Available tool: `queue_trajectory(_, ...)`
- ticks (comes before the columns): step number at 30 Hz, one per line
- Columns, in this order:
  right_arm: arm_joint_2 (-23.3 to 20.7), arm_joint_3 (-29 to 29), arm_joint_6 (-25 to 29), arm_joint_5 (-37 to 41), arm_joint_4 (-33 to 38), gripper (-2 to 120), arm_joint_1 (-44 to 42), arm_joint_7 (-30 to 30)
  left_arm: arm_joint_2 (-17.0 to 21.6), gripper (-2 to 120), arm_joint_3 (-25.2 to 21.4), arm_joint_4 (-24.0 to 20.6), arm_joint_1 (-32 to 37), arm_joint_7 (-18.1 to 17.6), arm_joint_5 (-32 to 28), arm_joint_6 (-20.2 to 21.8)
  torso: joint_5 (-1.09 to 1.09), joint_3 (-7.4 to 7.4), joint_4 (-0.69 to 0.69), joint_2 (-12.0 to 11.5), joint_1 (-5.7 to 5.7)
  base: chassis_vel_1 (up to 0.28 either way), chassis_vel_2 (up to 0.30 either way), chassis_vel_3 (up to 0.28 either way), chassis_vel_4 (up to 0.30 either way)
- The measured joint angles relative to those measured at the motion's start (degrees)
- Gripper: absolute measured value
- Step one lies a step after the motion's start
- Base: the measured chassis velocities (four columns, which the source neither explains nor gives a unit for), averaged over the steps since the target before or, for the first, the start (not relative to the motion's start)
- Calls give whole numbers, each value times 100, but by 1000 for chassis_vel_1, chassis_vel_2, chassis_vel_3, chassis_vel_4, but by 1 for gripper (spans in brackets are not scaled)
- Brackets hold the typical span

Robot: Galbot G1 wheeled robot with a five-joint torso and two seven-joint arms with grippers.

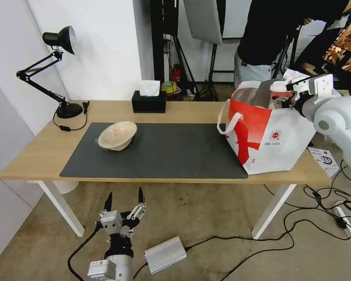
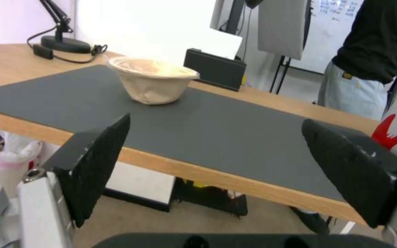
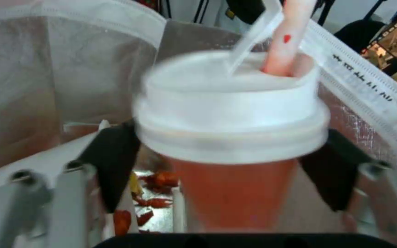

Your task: Pick up the trash from the table and place it into the takeout bag.

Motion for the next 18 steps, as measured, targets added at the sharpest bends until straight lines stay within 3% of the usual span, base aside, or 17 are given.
queue_trajectory(6,-78,-59,2,81,-34,99,58,-39,1,100,16,-8,6,-1,10,0,0,0,0,0,0,0,0,0,0)
queue_trajectory(18,-201,-284,19,158,-53,100,221,-133,-23,100,26,-59,50,-2,43,-8,0,0,0,0,0,0,0,0,0)
